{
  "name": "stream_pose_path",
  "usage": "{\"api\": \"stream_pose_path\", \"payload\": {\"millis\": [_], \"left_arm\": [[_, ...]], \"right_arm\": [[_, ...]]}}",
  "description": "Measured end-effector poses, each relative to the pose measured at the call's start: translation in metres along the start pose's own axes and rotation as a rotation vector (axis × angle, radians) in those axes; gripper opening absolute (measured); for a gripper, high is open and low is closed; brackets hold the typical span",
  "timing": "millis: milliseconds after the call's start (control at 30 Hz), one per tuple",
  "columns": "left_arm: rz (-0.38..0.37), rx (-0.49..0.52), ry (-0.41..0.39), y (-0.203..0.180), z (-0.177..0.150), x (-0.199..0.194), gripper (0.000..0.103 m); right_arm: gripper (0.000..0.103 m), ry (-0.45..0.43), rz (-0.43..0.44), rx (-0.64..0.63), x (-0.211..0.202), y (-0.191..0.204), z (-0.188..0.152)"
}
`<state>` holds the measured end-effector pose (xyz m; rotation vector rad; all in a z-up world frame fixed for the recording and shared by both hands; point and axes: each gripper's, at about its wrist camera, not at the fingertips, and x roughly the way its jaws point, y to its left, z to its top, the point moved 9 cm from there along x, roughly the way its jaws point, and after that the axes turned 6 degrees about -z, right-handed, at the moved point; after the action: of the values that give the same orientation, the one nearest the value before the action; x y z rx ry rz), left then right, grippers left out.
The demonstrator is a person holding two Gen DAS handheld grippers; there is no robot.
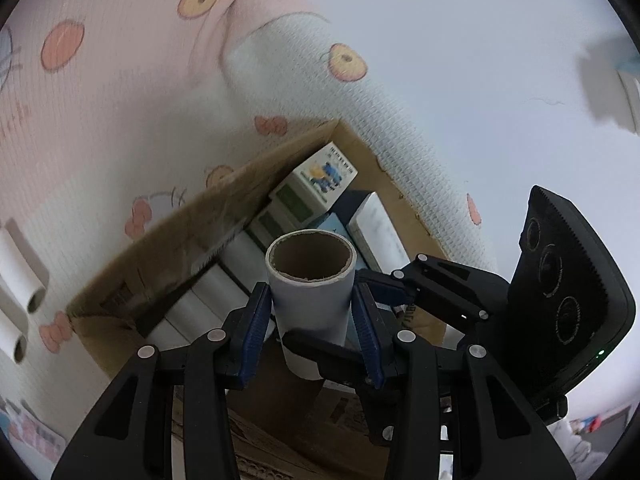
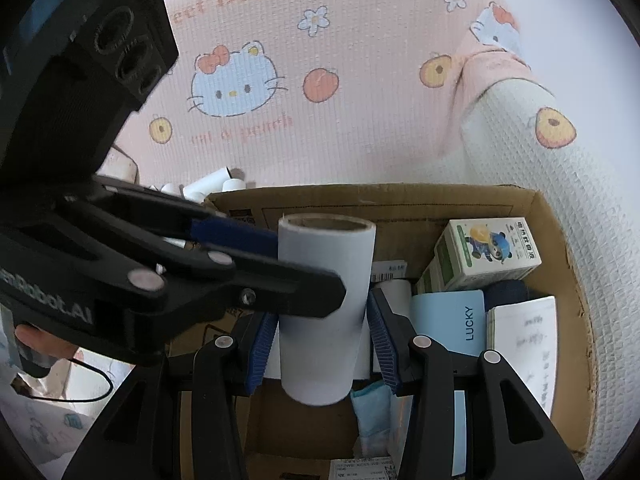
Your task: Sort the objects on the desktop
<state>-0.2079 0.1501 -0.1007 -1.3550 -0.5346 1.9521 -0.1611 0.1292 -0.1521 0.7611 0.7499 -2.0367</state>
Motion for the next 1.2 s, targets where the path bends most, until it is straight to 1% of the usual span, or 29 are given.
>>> {"api": "stream_pose_path", "payload": {"millis": [100,233,367,467,500,533,567,600,667,733,767,800,867,933,967,1000,1033,1067,1200], "left_arm": [[0.009,-0.011,0.013,0.004,-0.002,0.003,0.046],[-0.002,-0.01,0.03,0.003,-0.004,0.006,0.046],[0.02,0.002,0.043,0.003,-0.005,0.008,0.046],[0.016,-0.024,0.05,0.007,-0.006,0.011,0.047],[0.024,-0.04,0.048,0.01,-0.005,0.011,0.048],[0.043,-0.049,0.041,0.014,-0.004,0.01,0.054],[0.057,-0.049,0.032,0.017,-0.003,0.008,0.057],[0.071,-0.038,0.017,0.019,-0.002,0.006,0.058],[0.075,-0.027,-0.001,0.021,-0.002,0.002,0.057],[0.047,-0.021,-0.012,0.02,-0.001,-0.002,0.057],[0.043,-0.023,-0.011,0.02,-0.001,-0.003,0.053],[0.056,-0.023,-0.016,0.022,-0.001,-0.004,0.049],[0.083,-0.016,-0.036,0.026,0.002,-0.007,0.033],[0.105,-0.017,-0.054,0.032,0.003,-0.011,0.025],[0.104,-0.021,-0.061,0.035,0.003,-0.013,0.02],[0.092,-0.029,-0.067,0.037,0.002,-0.014,0.018],[0.079,-0.037,-0.068,0.04,0.0,-0.015,0.013],[0.079,-0.038,-0.073,0.043,0.0,-0.017,0.01],[0.103,-0.012,-0.073,0.047,-0.002,-0.021,0.009]], "right_arm": [[0.043,0.022,0.011,0.015,0.006,-0.001,0.0],[0.042,0.044,0.029,0.036,0.014,-0.003,-0.003],[0.041,0.055,0.041,0.052,0.018,-0.003,-0.007],[0.041,0.071,0.042,0.063,0.021,-0.003,-0.007],[0.041,0.078,0.041,0.068,0.022,-0.003,-0.007],[0.041,0.091,0.039,0.075,0.024,-0.003,-0.008],[0.041,0.103,0.034,0.084,0.027,-0.004,-0.009],[0.041,0.116,0.027,0.096,0.029,-0.005,-0.01],[0.041,0.139,0.043,0.101,0.033,-0.003,-0.012],[0.041,0.161,0.052,0.095,0.036,0.001,-0.014],[0.041,0.177,0.055,0.079,0.038,0.005,-0.015],[0.041,0.188,0.056,0.071,0.04,0.007,-0.016],[0.041,0.226,0.045,0.066,0.046,0.011,-0.018],[0.041,0.273,0.021,0.09,0.053,0.012,-0.023],[0.041,0.299,0.018,0.106,0.059,0.012,-0.025],[0.041,0.314,0.024,0.11,0.062,0.014,-0.027],[0.041,0.328,0.028,0.117,0.065,0.016,-0.029],[0.041,0.341,0.03,0.119,0.069,0.017,-0.03],[0.041,0.412,0.038,0.122,0.084,0.025,-0.039]]}}
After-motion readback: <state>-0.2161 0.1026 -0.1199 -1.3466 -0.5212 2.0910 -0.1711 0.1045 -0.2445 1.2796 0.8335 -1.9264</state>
